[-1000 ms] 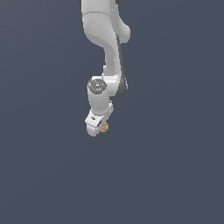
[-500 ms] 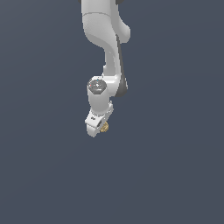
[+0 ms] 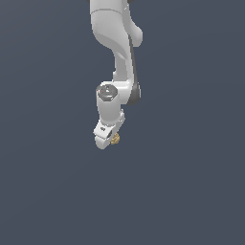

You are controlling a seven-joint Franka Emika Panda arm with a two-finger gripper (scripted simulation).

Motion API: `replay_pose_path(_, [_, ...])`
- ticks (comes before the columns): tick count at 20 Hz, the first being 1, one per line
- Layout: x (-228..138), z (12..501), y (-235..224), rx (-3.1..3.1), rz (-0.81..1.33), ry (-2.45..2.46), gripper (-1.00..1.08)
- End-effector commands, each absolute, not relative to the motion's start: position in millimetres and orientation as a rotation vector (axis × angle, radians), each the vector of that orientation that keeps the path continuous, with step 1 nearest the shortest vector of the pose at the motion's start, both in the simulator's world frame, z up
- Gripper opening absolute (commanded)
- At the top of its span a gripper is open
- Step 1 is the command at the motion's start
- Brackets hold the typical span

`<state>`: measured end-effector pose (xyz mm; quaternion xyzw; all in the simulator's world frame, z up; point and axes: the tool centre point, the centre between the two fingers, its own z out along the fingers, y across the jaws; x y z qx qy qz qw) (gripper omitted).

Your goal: Pick up the object and move it to a goal position.

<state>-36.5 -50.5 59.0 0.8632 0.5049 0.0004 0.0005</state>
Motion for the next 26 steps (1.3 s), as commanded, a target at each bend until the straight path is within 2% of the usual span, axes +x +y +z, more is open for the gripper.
replay_pose_path(1, [-32.5, 69.6, -46.4, 2.710, 0.003, 1.586, -1.00])
replay_pose_path(8, [-15.0, 116.8, -27.7, 2.710, 0.003, 1.588, -1.00])
replay_pose_path(26, [50.1, 279.5, 34.4, 2.712, 0.002, 1.588, -1.00])
